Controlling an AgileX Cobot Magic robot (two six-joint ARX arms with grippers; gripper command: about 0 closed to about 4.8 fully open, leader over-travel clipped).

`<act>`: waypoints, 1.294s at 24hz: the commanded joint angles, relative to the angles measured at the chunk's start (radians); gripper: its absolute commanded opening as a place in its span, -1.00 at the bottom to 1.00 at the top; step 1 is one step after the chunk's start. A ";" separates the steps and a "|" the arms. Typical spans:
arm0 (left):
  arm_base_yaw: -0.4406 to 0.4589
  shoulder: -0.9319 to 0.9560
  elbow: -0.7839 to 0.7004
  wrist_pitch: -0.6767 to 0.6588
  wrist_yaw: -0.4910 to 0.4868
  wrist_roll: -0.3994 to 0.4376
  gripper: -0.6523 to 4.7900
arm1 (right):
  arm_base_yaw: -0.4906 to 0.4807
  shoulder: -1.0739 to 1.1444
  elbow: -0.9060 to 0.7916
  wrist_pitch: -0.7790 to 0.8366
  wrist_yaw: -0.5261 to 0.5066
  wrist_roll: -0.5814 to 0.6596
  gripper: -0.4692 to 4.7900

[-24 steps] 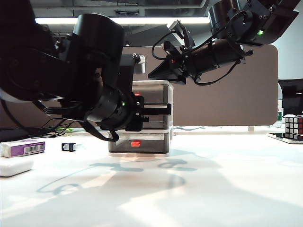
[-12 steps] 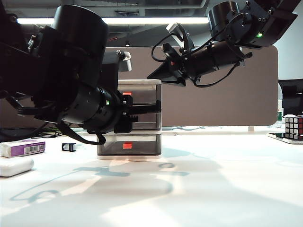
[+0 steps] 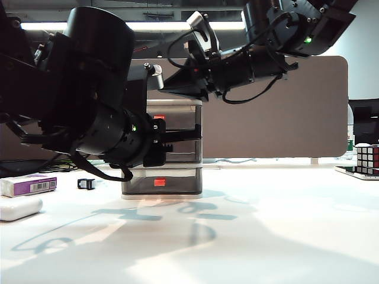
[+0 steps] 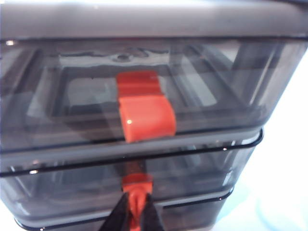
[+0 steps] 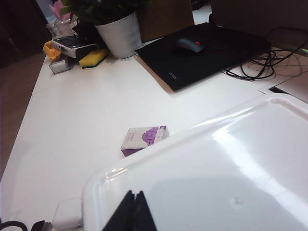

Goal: Open the second layer of the drawer on the table, pick up the earphone case on the table and put it in, and finally close the drawer.

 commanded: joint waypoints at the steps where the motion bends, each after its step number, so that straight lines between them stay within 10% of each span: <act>1: -0.003 0.010 -0.010 -0.084 0.053 -0.001 -0.78 | 0.003 0.006 -0.003 -0.037 0.000 0.003 -0.84; 31: -0.010 -0.087 -0.011 -0.291 0.164 0.038 -0.78 | 0.000 0.019 0.000 -0.259 0.060 -0.019 -0.84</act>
